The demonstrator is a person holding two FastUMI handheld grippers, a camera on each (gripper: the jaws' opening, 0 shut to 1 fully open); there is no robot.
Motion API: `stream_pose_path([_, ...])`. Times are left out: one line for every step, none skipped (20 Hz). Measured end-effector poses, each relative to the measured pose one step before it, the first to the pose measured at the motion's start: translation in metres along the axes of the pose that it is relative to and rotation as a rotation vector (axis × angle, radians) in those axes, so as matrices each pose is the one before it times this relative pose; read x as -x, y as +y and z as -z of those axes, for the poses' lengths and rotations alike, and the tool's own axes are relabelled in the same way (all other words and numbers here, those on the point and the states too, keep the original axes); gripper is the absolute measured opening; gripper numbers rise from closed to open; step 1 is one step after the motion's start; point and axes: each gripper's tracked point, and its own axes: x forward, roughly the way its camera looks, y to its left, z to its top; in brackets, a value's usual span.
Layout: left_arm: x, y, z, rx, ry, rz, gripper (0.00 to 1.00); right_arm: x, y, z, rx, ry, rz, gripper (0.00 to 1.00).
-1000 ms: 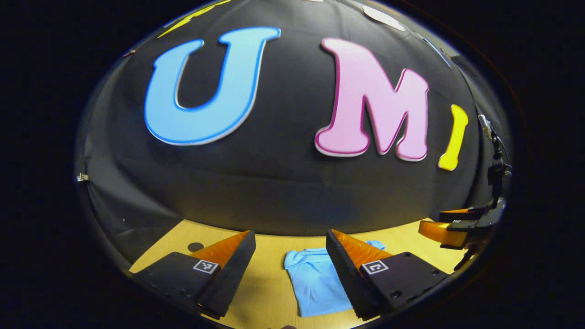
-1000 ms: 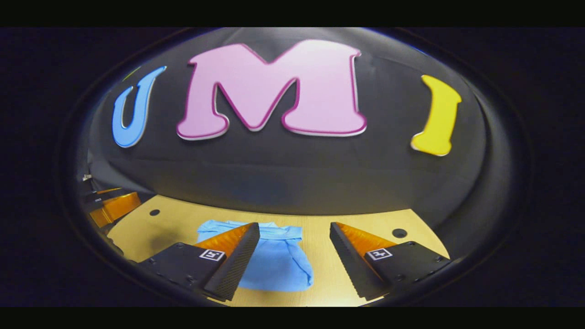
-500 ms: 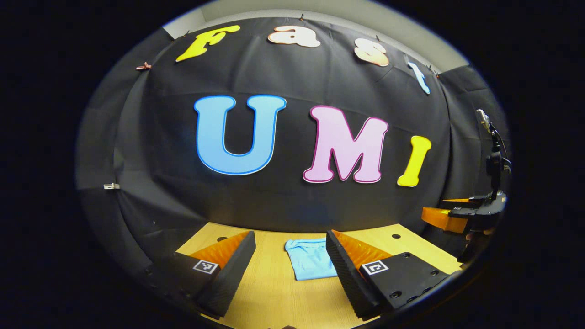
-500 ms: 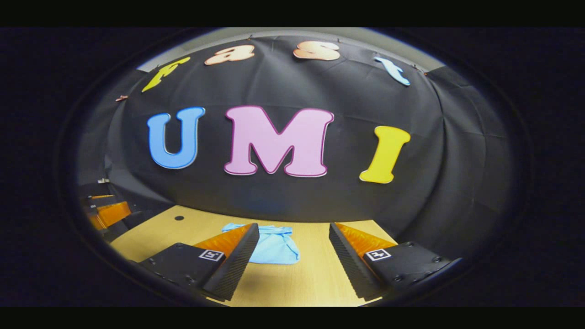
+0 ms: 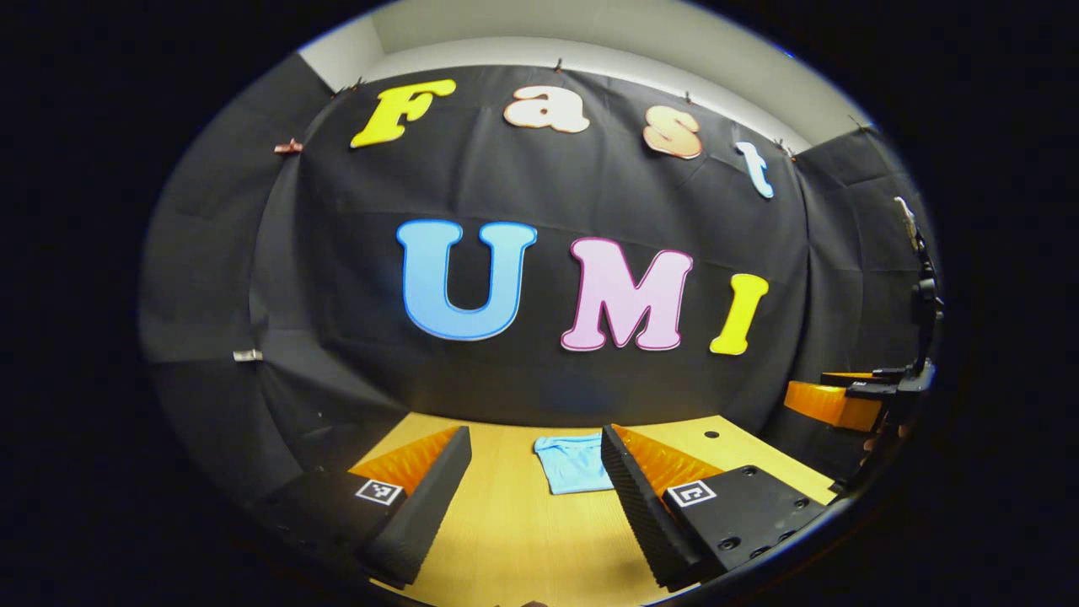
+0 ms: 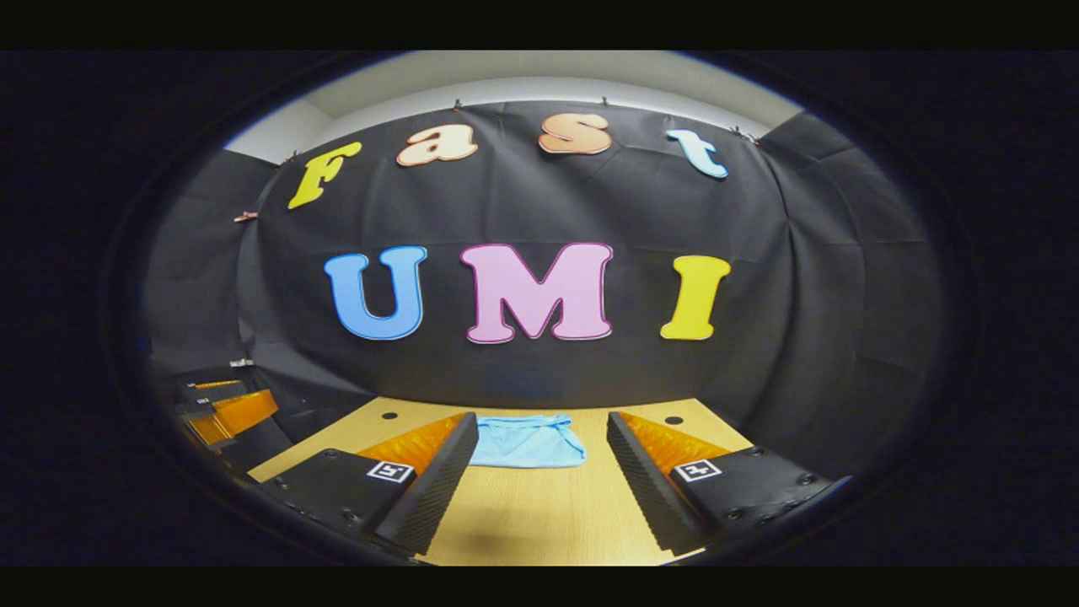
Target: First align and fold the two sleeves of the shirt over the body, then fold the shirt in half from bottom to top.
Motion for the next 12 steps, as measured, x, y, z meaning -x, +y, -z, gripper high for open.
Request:
stream_pose_path([0.00899, -0.00546, -0.00523, -0.01326, -0.00947, 0.01519, 0.98, 0.00954, 0.00157, 0.00023, -0.00684, -0.00014, 0.0007, 0.96])
stream_pose_path([0.00713, -0.00826, -0.00494, -0.00555, -0.0076, 0.01974, 0.98, 0.00771, 0.00283, 0.00093, -0.00376, 0.00399, -0.00145, 0.95])
stream_pose_path([0.00704, -0.00799, -0.00358, -0.00253, -0.00375, 0.02009, 0.98, 0.00705, 0.00178, 0.00125, 0.00059, 0.00811, 0.00247, 0.95])
stream_pose_path([0.00467, -0.00625, -0.00285, -0.00665, -0.00626, 0.01391, 0.98, 0.00635, 0.00131, 0.00168, 0.00472, 0.00642, -0.00092, 0.95])
stream_pose_path([0.0028, -0.00106, -0.0033, -0.00435, -0.00364, 0.01289, 0.98, 0.00516, 0.00152, 0.00013, 0.00276, 0.00001, 0.00141, 0.95])
stream_pose_path([0.00002, -0.00015, 0.00028, -0.00241, -0.00214, 0.00947, 0.98, 0.00319, 0.00208, -0.00272, -0.00275, -0.00671, -0.00297, 0.95])
stream_pose_path([0.00004, -0.00172, 0.0001, 0.00303, 0.0019, 0.00933, 0.98, 0.00127, 0.00389, -0.00194, -0.00622, -0.005, -0.00705, 0.95])
stream_pose_path([0.00243, -0.00629, 0.00212, 0.00537, 0.00581, 0.01009, 0.98, 0.00108, 0.00303, -0.00017, -0.00383, -0.00448, -0.00588, 0.95])
stream_pose_path([0.00116, -0.00589, 0.00238, 0.00496, 0.006, 0.00692, 0.98, 0.00006, 0.00201, -0.0019, 0.00459, -0.00521, -0.00301, 0.95])
stream_pose_path([-0.00218, -0.00405, 0.00224, 0.00434, 0.00379, 0.00519, 0.98, 0.00059, 0.00054, -0.00077, 0.00702, -0.00493, -0.00158, 0.95])
stream_pose_path([-0.00169, 0.00009, 0.00068, 0.00376, 0.00281, 0.00498, 0.98, 0.00004, 0.00103, -0.00142, 0.00507, -0.00635, 0.00009, 0.95])
stream_pose_path([-0.00132, -0.00025, 0.00218, 0.00624, 0.00452, 0.00374, 0.98, -0.00138, 0.0012, 0.00093, 0.00121, -0.0017, -0.005, 0.96])
